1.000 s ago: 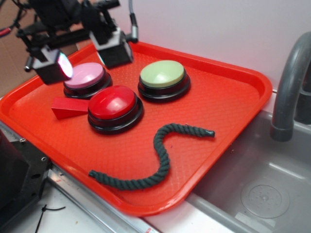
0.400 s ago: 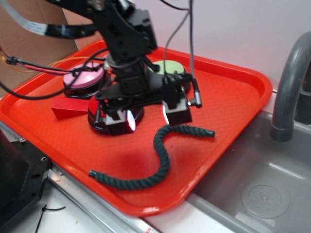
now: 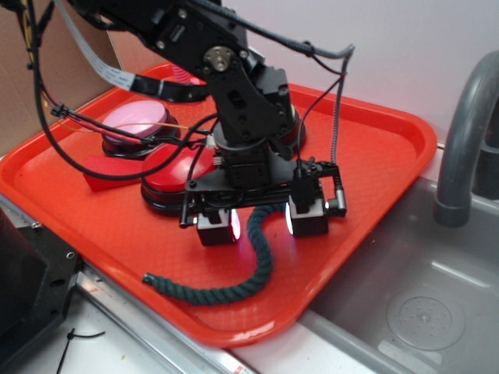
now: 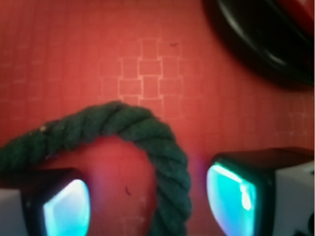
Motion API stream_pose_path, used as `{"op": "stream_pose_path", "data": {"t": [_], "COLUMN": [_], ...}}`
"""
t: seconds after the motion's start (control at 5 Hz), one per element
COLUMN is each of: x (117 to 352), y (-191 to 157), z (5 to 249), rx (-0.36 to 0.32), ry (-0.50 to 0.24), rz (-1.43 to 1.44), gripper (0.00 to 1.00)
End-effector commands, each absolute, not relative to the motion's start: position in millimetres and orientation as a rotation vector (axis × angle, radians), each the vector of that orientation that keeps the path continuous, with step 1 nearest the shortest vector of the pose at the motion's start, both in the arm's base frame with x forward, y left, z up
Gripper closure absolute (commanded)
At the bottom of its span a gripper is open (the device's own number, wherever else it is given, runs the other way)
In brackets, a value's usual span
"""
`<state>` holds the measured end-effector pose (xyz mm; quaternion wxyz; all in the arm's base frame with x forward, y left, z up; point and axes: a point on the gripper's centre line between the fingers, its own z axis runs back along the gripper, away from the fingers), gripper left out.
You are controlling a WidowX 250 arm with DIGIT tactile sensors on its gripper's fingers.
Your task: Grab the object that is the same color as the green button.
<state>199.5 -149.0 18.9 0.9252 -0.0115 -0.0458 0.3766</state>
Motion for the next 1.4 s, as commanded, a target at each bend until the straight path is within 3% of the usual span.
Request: {"op": "stream_pose_path", "data": {"t": [0.0,0.8,1.2], "x": [207.4,207.9,207.1], "y": [-151.1,-140.7,-122.8], "z": [17.7,37.5,82.1], "rx": [-0.064,-0.082,-0.060], "ry": [-0.086,-0.080,-0.048], "rz": [0.777,0.711,0.491], "gripper": [1.00,1.00,1.00]}}
